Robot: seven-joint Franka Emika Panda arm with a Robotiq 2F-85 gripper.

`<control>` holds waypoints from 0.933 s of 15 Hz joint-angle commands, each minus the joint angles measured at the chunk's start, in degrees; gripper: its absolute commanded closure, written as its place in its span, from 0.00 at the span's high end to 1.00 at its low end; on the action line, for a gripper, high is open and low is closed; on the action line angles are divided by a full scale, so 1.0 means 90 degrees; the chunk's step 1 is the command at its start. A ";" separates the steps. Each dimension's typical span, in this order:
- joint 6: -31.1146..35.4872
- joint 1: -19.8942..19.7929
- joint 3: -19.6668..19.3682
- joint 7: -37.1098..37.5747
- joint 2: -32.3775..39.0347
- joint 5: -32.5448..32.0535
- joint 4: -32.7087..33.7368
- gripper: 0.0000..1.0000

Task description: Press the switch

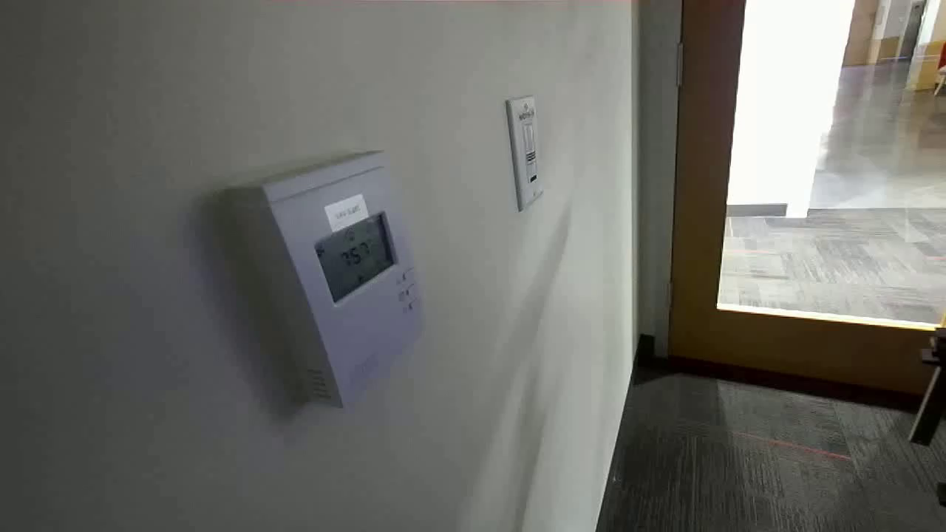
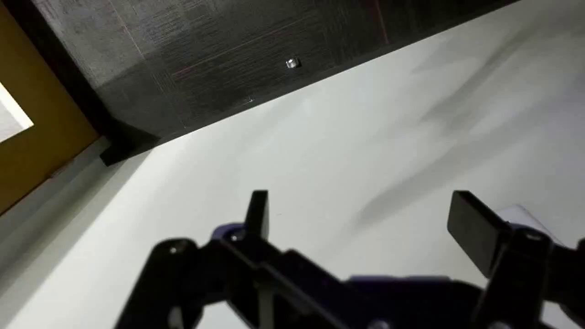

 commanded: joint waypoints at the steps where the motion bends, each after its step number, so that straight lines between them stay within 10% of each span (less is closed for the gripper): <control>1: -0.0017 -0.0038 0.0032 -0.0017 0.0004 0.0021 0.0014 1.00; 14: 0.0481 0.0172 0.0169 -0.0249 0.0158 0.0010 -0.0224 1.00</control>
